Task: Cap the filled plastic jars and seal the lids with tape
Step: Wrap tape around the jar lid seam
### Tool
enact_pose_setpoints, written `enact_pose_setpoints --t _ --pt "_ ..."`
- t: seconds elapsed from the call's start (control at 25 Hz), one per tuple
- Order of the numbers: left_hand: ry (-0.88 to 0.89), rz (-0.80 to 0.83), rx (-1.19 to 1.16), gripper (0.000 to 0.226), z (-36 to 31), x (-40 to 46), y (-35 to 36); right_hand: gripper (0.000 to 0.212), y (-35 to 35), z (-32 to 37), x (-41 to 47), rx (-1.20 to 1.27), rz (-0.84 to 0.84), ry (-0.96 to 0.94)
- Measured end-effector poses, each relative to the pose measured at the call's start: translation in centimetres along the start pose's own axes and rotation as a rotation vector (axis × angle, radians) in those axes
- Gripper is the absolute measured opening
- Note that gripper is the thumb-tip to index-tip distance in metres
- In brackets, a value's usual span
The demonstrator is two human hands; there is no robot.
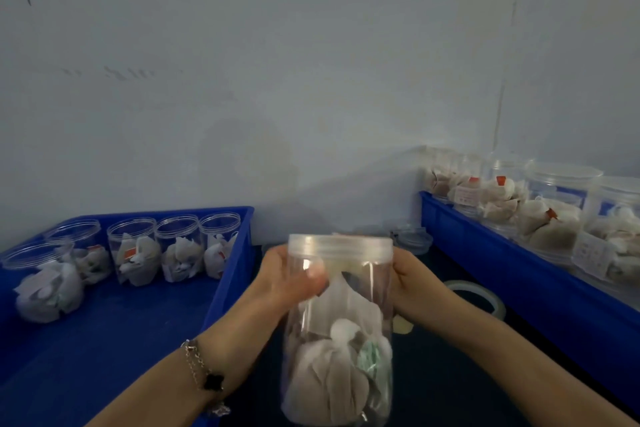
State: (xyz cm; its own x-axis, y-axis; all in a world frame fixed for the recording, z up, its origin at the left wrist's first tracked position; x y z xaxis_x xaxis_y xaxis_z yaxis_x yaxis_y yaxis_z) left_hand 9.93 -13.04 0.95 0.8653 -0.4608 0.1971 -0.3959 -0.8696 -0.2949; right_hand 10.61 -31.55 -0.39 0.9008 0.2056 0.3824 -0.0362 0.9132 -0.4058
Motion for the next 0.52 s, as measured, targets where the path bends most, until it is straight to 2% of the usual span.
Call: enact_pose_setpoints --t 0.04,0.08,0.12,0.24,0.32,0.44,0.52 --pt "0.06 0.048 0.076 0.067 0.2 0.1 -0.2 0.026 -0.1 -0.7 -0.1 0.014 0.0 0.039" --pt "0.023 0.074 0.085 0.1 0.4 0.7 -1.0 0.025 -0.1 -1.4 -0.2 0.022 -0.013 0.078" --pt "0.024 0.084 0.114 0.11 0.5 0.1 -1.3 0.025 0.0 -1.8 -0.4 0.03 -0.03 0.105" --pt "0.082 0.216 0.434 0.117 1.3 -1.2 -0.8 0.033 1.0 -3.0 -1.4 0.023 -0.047 0.136" --pt "0.026 0.272 0.715 0.124 2.0 -0.8 0.5 0.041 1.8 -4.3 -2.2 -0.155 -0.027 0.175" --pt "-0.08 0.335 0.923 0.122 3.1 -0.1 2.1 0.065 3.2 -5.2 -3.2 -0.324 0.029 0.31" --pt "-0.071 0.355 0.998 0.113 3.0 0.1 1.9 0.072 3.9 -5.2 -3.7 -0.349 0.03 0.332"
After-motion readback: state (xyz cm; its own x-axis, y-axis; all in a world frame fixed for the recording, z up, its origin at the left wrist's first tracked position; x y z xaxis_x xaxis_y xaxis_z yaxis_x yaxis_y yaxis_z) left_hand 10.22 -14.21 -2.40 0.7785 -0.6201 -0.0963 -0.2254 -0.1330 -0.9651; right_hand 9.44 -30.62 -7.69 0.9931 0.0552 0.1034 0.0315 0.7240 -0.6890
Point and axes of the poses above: each hand's wrist, its own x-axis towards the middle knuckle, its own y-axis out of the palm, z = x × y, the point moved 1 cm from there along x, towards the middle knuckle, and after that the axes turned 10 degrees about x, right-handed, at the moved point
